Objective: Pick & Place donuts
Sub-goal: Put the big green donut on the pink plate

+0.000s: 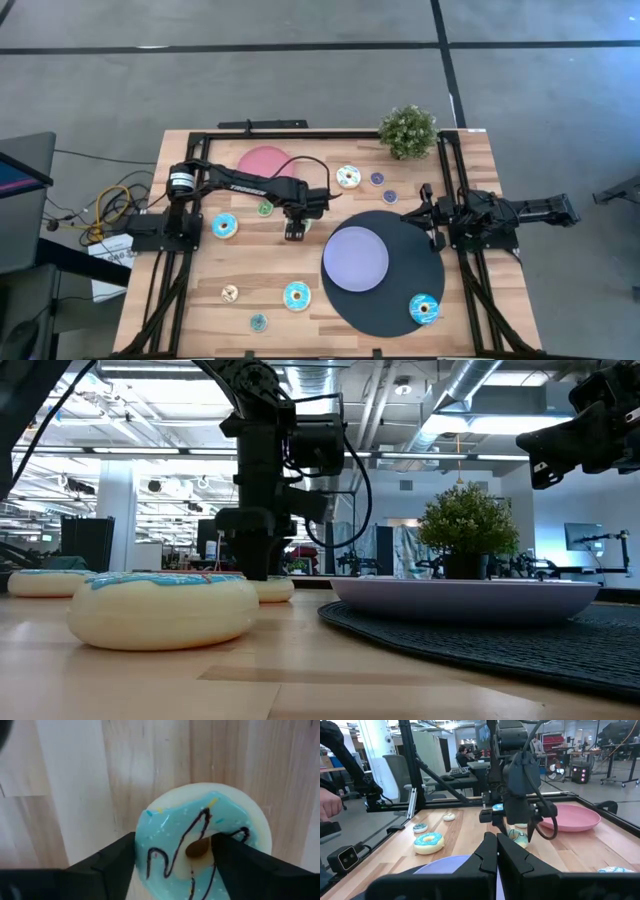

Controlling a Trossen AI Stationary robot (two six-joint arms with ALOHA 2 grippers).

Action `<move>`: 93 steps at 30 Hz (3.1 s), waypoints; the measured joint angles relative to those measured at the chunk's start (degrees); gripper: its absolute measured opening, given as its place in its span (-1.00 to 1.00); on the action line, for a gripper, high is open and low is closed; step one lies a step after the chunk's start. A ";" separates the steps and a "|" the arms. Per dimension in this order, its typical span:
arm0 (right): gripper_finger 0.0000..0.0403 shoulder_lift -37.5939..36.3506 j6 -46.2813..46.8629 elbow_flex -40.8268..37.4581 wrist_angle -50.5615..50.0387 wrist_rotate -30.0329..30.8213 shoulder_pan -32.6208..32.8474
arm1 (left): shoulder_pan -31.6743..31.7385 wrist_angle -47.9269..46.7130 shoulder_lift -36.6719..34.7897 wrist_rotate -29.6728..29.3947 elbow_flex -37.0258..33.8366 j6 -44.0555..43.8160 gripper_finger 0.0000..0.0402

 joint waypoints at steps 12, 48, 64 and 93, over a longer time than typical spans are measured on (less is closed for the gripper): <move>-1.00 0.00 0.00 0.00 0.00 0.00 -0.02 | 0.00 -0.04 0.31 -0.51 -0.13 -0.72 -0.14; -1.00 -0.01 0.00 0.00 0.00 0.00 -0.01 | 18.68 -9.47 -11.58 2.59 8.43 3.39 -0.16; -1.00 -0.01 0.00 -0.01 0.00 0.00 -0.02 | 37.43 -3.82 -12.92 0.55 -3.93 0.15 -0.16; -1.00 0.00 0.00 0.00 0.00 0.00 -0.01 | 41.62 2.53 -12.94 -4.46 -8.88 -0.03 -0.16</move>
